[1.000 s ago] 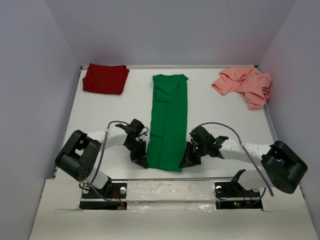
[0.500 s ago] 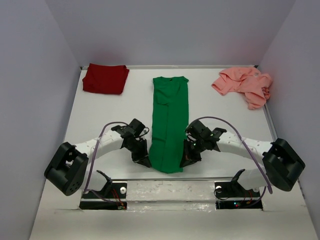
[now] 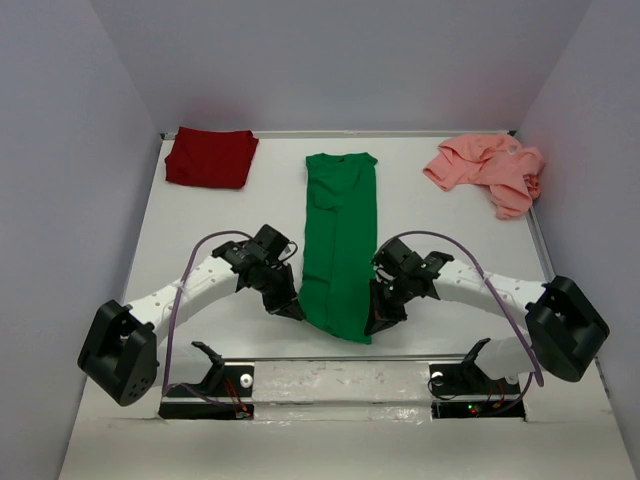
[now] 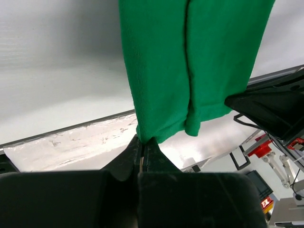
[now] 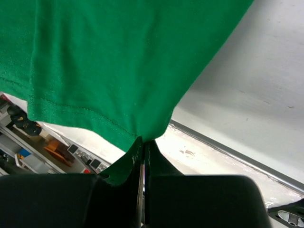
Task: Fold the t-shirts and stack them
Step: Fold the tshirt
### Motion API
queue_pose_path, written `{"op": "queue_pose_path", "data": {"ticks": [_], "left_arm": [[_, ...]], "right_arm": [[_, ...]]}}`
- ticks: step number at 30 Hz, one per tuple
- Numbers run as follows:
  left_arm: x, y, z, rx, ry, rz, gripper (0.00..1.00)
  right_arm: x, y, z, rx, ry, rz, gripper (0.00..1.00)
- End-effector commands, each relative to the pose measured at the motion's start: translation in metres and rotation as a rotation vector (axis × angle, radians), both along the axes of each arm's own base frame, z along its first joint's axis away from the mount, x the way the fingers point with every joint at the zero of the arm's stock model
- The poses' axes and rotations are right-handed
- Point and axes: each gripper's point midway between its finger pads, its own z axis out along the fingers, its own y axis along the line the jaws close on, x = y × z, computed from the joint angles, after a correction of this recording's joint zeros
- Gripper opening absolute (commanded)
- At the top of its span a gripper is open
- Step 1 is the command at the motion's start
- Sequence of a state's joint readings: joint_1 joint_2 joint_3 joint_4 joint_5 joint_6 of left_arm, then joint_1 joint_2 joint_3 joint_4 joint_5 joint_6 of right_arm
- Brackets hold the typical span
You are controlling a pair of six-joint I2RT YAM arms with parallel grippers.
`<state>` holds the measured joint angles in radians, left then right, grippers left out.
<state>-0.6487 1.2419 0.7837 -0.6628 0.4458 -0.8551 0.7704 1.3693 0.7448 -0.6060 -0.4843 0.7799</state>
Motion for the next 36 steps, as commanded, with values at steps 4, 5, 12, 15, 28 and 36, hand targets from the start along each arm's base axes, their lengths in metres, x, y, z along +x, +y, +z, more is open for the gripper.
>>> {"op": "queue_pose_path", "data": {"ticks": [4, 5, 12, 15, 28, 36], "left_arm": [[0.011, -0.004, 0.009, 0.029, -0.009, 0.001, 0.0], [0.013, -0.005, 0.011, 0.028, -0.011, 0.0, 0.0], [0.026, -0.014, 0.012, 0.042, -0.011, -0.015, 0.0], [0.038, -0.016, 0.019, 0.045, -0.03, -0.007, 0.0], [0.099, -0.001, 0.032, 0.097, -0.068, 0.039, 0.0], [0.142, 0.003, 0.038, 0.106, -0.091, 0.037, 0.0]], "right_arm": [[0.025, -0.001, 0.028, -0.007, -0.114, -0.015, 0.0], [0.026, -0.003, 0.028, -0.024, -0.116, -0.014, 0.0], [0.054, -0.006, 0.045, -0.028, -0.171, -0.044, 0.0], [0.063, -0.009, 0.049, -0.035, -0.178, -0.052, 0.0], [0.122, -0.027, 0.068, -0.045, -0.233, -0.091, 0.0], [0.16, -0.032, 0.073, -0.045, -0.236, -0.11, 0.0]]}}
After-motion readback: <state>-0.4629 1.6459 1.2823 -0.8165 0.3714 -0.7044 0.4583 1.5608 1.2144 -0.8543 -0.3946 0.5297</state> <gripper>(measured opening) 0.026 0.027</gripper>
